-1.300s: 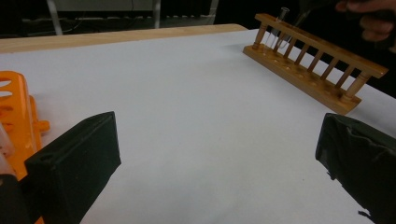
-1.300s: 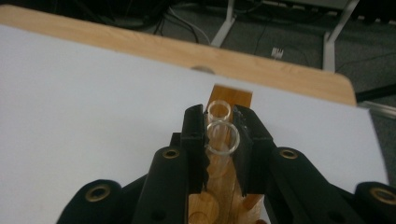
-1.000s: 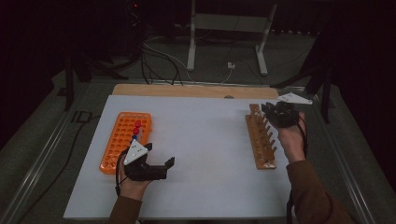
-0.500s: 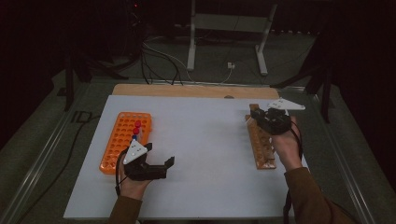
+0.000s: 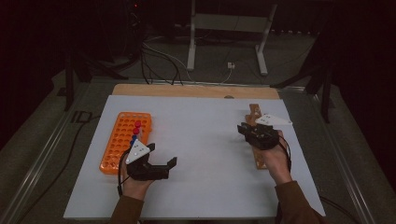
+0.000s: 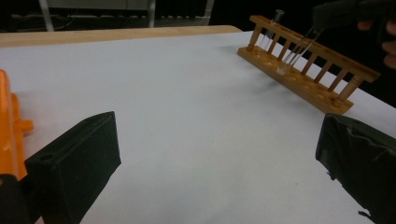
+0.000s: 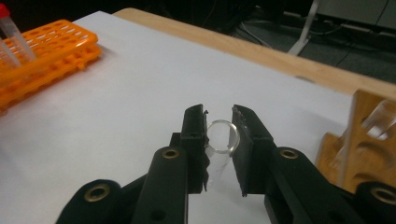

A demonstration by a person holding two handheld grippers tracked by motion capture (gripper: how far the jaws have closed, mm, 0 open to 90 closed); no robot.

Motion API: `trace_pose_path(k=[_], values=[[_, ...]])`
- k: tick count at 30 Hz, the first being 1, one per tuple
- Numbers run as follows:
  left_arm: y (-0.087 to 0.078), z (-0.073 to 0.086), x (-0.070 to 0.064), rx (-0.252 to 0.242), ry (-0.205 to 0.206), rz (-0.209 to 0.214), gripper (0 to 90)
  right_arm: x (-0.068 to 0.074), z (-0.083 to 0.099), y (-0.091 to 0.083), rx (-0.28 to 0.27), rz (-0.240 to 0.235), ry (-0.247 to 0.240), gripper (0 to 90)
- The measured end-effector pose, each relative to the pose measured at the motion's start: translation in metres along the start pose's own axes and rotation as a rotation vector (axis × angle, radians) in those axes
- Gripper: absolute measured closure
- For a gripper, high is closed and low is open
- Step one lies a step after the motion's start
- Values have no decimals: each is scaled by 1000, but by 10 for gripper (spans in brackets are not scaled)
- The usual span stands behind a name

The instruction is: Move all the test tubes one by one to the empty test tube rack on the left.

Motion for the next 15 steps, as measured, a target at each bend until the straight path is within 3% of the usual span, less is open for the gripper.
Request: trace_pose_path(k=[15], values=[[21,-5,-30,40,104,35,5,17,15,3,9,-43,6,761]])
Point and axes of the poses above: each handheld gripper's, and its own axes: y roughly forward along the jaws, z roughly out of its underside, x roughly to its left, the point moved 7 cm from there along y, roughly forward along the jaws, and after that the axes turned 1 degree about z, right-handed, at the moved point
